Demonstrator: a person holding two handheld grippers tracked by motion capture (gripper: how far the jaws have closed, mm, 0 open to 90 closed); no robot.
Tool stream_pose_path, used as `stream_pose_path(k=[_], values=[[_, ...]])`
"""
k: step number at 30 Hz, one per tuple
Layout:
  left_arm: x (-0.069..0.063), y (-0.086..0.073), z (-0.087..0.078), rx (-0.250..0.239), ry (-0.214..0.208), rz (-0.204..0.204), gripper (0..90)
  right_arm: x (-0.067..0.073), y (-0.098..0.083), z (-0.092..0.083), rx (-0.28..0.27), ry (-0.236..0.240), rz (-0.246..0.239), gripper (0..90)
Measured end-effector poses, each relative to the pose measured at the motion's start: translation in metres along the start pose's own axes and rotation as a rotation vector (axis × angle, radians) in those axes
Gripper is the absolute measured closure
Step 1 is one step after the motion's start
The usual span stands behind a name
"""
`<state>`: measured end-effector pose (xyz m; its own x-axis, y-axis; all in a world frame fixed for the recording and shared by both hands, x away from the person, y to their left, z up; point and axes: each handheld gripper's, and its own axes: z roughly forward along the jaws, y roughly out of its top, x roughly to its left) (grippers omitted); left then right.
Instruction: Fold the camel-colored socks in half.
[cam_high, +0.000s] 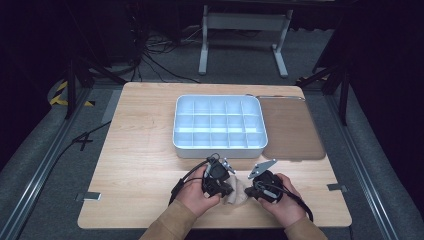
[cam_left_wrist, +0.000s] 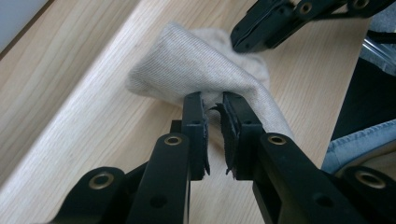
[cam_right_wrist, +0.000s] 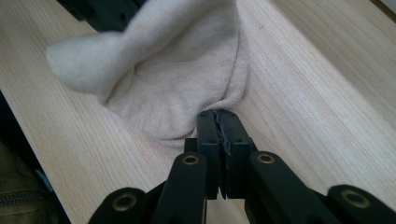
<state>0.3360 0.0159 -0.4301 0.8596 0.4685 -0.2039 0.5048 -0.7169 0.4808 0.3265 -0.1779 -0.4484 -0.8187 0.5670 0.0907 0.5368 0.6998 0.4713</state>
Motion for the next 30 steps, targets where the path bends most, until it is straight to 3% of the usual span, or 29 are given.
stream_pose_path(k=[4, 12, 15, 18, 21, 27, 29, 30], values=[[-0.003, 0.004, 0.005, 0.011, -0.01, 0.023, 79.5, 0.001, 0.0, 0.001, -0.012, 0.017, 0.005, 88.5], [-0.003, 0.005, 0.014, 0.007, -0.028, 0.021, 77.5, -0.001, -0.001, -0.002, -0.02, 0.025, 0.015, 86.5], [-0.004, 0.005, 0.013, 0.005, -0.019, 0.023, 75.6, -0.002, 0.001, -0.014, -0.058, 0.009, 0.013, 86.7], [-0.005, 0.005, 0.013, -0.003, -0.012, 0.024, 74.0, 0.002, 0.007, -0.024, -0.133, 0.016, -0.003, 86.9], [-0.006, 0.005, 0.012, 0.002, -0.006, 0.031, 73.4, 0.006, 0.014, -0.024, -0.17, 0.02, -0.021, 87.3], [-0.009, 0.002, 0.007, -0.014, 0.006, 0.041, 65.8, 0.006, 0.016, -0.011, -0.123, 0.024, -0.019, 86.8], [-0.01, 0.001, 0.004, -0.022, -0.003, 0.071, 59.5, 0.005, 0.015, -0.009, -0.114, 0.024, -0.007, 86.3], [-0.011, 0.001, 0.002, -0.002, -0.011, 0.082, 56.1, 0.004, 0.015, -0.008, -0.107, 0.025, -0.007, 85.6]])
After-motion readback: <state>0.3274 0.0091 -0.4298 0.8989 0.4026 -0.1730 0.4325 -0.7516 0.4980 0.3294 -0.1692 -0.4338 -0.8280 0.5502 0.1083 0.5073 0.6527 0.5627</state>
